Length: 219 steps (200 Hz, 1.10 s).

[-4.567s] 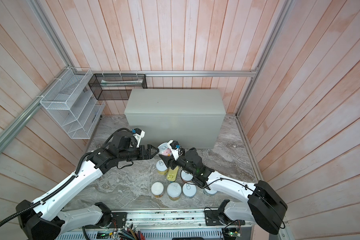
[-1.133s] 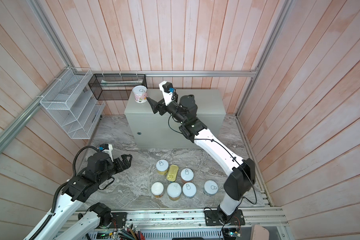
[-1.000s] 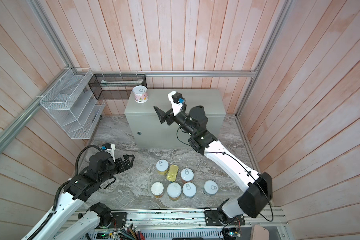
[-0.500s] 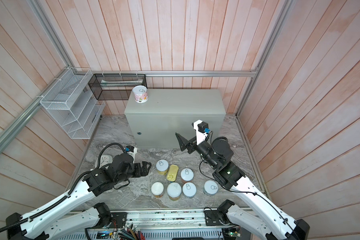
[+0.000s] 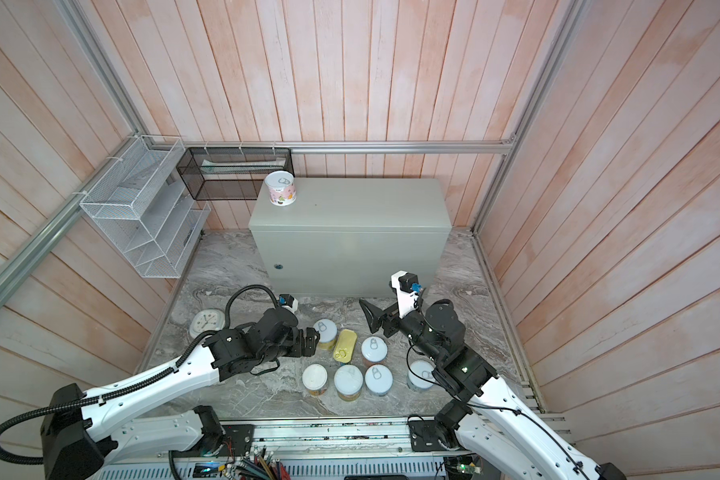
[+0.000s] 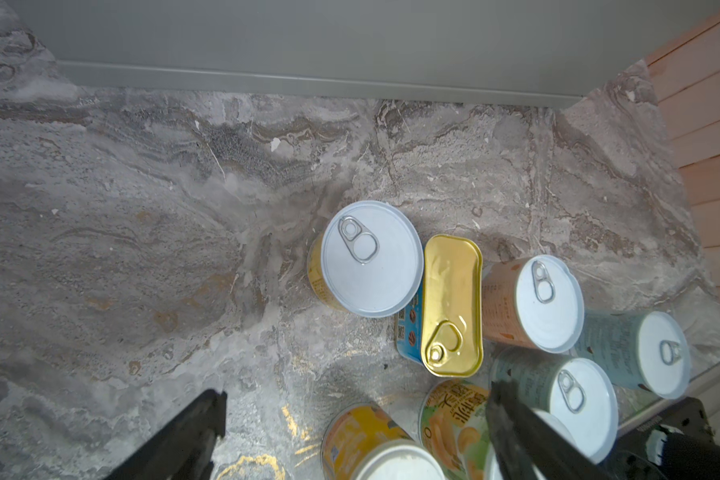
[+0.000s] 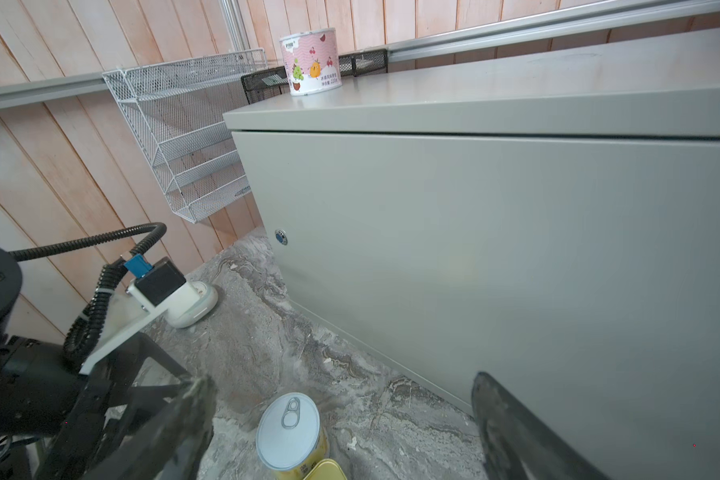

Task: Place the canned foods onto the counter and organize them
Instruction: 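Withdraw the right gripper from the pink can while the left approaches the yellow can, then lower the left gripper over the yellow can and close around it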

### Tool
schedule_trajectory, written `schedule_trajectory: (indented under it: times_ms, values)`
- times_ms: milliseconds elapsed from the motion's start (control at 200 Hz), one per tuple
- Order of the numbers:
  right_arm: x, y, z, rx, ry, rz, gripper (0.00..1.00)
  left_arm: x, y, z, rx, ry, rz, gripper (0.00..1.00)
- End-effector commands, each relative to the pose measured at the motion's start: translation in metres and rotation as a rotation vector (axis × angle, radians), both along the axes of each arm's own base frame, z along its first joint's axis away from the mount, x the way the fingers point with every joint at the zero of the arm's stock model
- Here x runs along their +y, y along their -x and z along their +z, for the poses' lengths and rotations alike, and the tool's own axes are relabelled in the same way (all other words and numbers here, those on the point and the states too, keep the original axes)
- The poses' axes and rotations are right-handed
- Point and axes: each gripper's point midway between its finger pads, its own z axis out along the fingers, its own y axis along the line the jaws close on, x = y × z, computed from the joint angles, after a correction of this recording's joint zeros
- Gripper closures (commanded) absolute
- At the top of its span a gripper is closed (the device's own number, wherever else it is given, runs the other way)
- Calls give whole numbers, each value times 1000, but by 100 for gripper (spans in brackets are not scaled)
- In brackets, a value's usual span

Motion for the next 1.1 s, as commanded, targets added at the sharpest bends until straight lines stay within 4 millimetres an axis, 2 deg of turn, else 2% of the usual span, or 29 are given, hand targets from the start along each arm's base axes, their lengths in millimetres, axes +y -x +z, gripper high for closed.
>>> schedule_trajectory:
  times_ms: [0,325,660,840,1090]
  values:
    - [1,0,-7,18,5,6,4,-4,-13,5,-64,3,16,0]
    - [7,-10,-13,32,27,-7,4,-9,-28,-19,-22,22,-2,0]
    - [8,-16,-21,54,7,-20,4,-21,-30,-29,-5,23,-53,0]
    - [6,-15,-17,50,12,-30,4,-27,-32,-41,17,13,-65,0]
    - [6,-14,-12,31,-6,-27,4,-31,-44,-55,38,-56,-57,0]
